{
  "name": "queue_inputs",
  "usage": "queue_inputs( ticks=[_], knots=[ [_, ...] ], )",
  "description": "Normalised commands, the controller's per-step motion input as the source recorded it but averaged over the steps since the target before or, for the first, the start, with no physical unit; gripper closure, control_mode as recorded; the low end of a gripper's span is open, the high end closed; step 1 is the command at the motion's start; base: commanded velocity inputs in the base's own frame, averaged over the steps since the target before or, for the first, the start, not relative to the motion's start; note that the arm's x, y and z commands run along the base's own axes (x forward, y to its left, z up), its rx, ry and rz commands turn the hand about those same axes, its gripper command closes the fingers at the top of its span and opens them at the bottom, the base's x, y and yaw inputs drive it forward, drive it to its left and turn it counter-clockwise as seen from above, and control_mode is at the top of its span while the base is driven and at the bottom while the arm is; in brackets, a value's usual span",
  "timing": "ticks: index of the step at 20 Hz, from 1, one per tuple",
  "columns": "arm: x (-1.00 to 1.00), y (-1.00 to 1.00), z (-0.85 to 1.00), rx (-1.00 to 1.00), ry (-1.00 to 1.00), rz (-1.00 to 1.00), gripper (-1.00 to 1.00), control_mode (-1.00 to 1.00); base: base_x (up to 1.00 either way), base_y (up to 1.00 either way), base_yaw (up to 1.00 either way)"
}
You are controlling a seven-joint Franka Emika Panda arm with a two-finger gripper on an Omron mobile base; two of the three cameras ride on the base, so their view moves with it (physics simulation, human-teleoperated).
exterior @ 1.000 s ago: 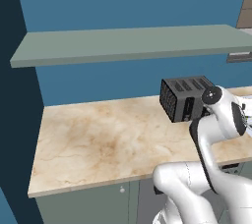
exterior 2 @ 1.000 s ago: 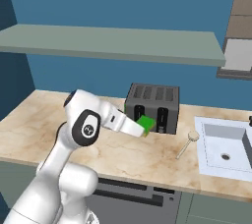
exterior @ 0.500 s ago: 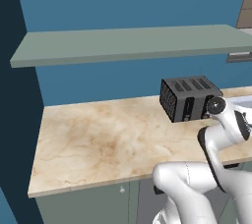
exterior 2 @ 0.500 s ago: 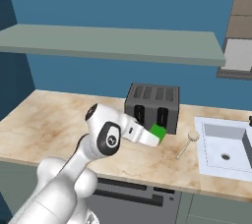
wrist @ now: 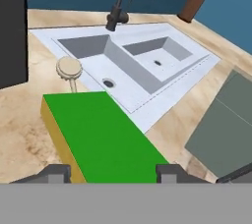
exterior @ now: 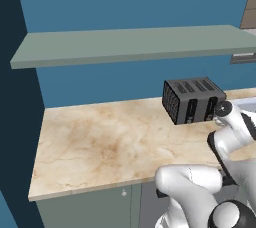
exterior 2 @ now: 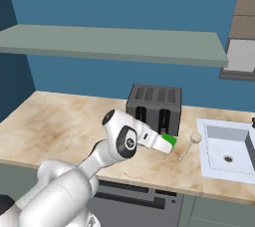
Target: Locate and retrieve the sponge and dish brush from the cabinet. Place them next to the sink.
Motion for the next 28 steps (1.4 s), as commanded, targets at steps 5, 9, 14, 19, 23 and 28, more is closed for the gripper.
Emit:
queue_inputs(
  ticks=[5,9,14,19,23,28],
  knots=[
    [0.23,-0.19,-0.27,0.02,0.03,0.0,1.0,-1.0,0.0,0.0,0.0],
    [0.23,-0.24,-0.34,0.03,0.07,0.0,1.0,-1.0,0.0,0.0,0.0],
    [0.2,-0.25,-0.35,0.03,0.06,0.0,1.0,-1.0,0.0,0.0,0.0],
    [0.19,-0.22,-0.32,0.02,0.04,0.0,1.0,-1.0,0.0,0.0,0.0],
    [0.15,-0.09,-0.15,0.01,0.0,0.0,1.0,-1.0,0.0,0.0,0.0],
    [0.08,-0.15,-0.12,0.03,0.0,0.0,1.0,-1.0,0.0,0.0,0.0]
  ],
)
